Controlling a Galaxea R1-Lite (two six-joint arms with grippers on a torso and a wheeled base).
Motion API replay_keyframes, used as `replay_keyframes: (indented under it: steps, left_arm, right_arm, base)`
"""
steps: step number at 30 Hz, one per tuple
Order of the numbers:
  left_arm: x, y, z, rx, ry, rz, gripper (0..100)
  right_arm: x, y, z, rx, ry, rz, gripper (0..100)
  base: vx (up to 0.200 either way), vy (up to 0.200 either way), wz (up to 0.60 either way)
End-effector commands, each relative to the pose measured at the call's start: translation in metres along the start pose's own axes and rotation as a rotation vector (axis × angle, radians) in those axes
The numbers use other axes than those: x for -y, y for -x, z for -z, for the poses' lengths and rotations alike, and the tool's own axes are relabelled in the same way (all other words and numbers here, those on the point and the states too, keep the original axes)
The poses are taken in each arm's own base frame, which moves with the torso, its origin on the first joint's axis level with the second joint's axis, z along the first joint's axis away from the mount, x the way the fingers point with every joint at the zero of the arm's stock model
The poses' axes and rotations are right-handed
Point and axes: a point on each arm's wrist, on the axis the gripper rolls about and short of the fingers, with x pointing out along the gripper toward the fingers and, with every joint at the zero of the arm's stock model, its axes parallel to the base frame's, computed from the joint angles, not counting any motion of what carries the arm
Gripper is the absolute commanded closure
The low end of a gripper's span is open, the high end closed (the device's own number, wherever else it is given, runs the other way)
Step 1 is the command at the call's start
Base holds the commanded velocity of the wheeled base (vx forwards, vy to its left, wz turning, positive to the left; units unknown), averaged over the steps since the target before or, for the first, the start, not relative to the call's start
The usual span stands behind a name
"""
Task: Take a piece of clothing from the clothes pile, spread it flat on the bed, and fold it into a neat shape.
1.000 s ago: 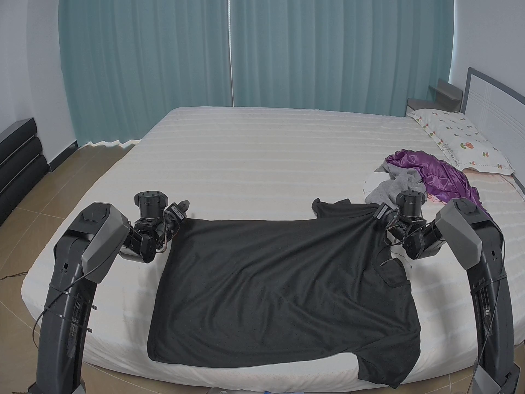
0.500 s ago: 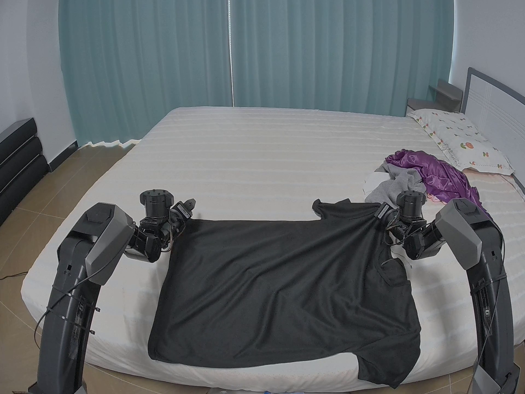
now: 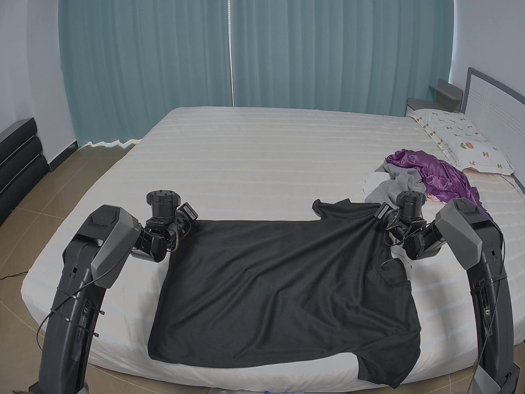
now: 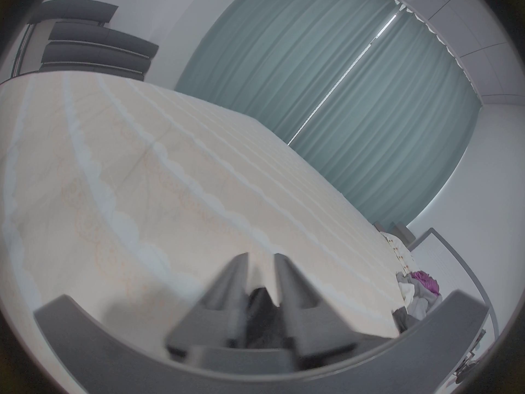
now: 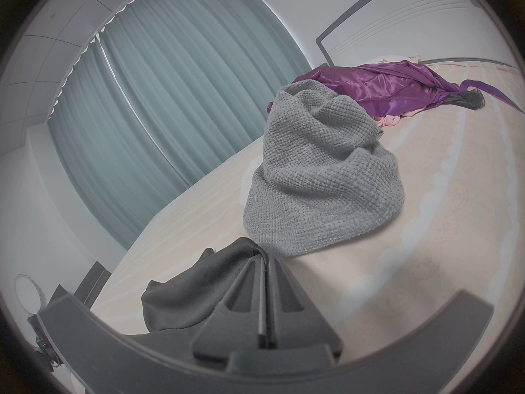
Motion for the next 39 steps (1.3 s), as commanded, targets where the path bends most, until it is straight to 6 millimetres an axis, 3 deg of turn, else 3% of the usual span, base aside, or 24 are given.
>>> replay_keyframes:
  steps: [1, 10, 19, 20, 32, 39]
  left_arm:
    - [0.0, -0.005, -0.007, 0.047, 0.006, -0.007, 100]
    - [0.003, -0.004, -0.04, 0.133, 0.024, 0.002, 100]
    - [0.002, -0.001, -0.034, 0.088, 0.028, -0.021, 100]
    - [0.002, 0.0, -0.035, 0.083, 0.029, -0.021, 0]
    - [0.011, 0.024, -0.027, -0.077, 0.017, 0.051, 0]
    - [0.012, 0.024, -0.017, -0.112, -0.017, 0.056, 0]
  right_arm:
    - [0.0, 0.001, -0.004, 0.011, -0.002, -0.004, 100]
    - [-0.003, 0.002, -0.014, 0.048, -0.014, -0.023, 100]
    - [0.0, 0.002, -0.008, 0.034, -0.016, -0.014, 100]
    - [0.001, 0.003, -0.007, 0.029, -0.015, -0.01, 100]
    - [0.002, 0.003, -0.003, 0.014, -0.013, -0.003, 100]
    - [0.001, 0.003, -0.001, 0.01, -0.011, -0.005, 100]
  base:
    - [0.0, 0.0, 0.0]
    - [0.0, 0.0, 0.0]
    - [0.0, 0.0, 0.0]
    - [0.0, 0.0, 0.0]
    - [0.0, 0.0, 0.0]
    - [0.0, 0.0, 0.0]
